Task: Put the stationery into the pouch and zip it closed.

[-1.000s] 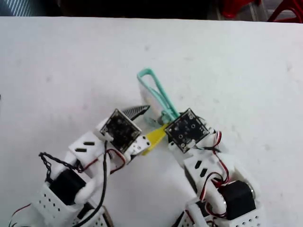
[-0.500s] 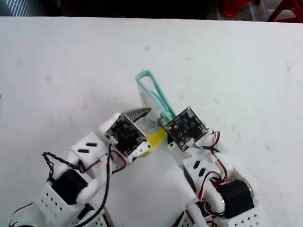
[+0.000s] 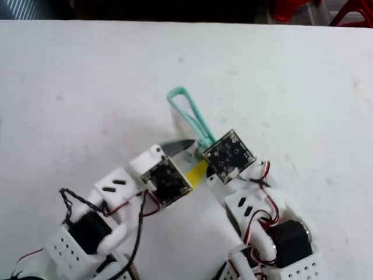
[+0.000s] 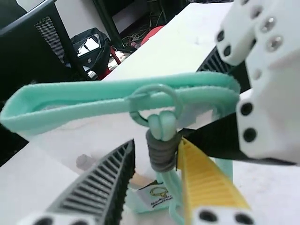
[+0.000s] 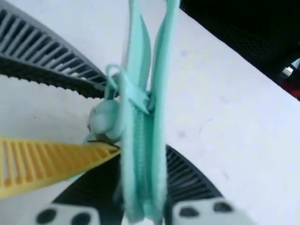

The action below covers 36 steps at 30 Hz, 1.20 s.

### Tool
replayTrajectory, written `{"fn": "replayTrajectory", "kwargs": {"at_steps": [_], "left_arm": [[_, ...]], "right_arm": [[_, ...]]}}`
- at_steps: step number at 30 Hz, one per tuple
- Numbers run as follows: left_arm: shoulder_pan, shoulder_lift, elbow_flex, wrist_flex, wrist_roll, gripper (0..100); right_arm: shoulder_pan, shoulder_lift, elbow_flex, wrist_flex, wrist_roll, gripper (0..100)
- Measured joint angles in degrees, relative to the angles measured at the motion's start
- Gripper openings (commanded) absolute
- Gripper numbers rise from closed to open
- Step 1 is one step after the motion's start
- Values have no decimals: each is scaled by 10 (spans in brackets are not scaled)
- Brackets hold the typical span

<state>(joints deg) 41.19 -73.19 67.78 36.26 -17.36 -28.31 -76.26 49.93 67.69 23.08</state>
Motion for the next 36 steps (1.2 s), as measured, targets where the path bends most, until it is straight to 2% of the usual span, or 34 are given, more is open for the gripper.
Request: {"fn": "replayTrajectory", "kwargs": {"at_steps": [8, 11, 13, 18, 23, 32, 36], "left_arm": [[1, 0, 1, -1, 4, 190], [1, 0, 11, -17, 6, 269], [1, 0, 18, -27, 11, 274], [-1, 0, 20, -30, 68, 275], [-1, 23, 19, -33, 47, 271], [-1, 72, -11, -29, -34, 251], [-1, 91, -24, -25, -40, 196]], "right_arm": [[-2, -1, -1, 8, -7, 20], [-2, -2, -2, 17, -7, 20], [-2, -2, -2, 18, -7, 20], [-2, -4, -2, 18, -7, 20], [-2, -4, -2, 23, -7, 20], [3, 5, 0, 25, -7, 20], [3, 6, 0, 25, -7, 20]]}}
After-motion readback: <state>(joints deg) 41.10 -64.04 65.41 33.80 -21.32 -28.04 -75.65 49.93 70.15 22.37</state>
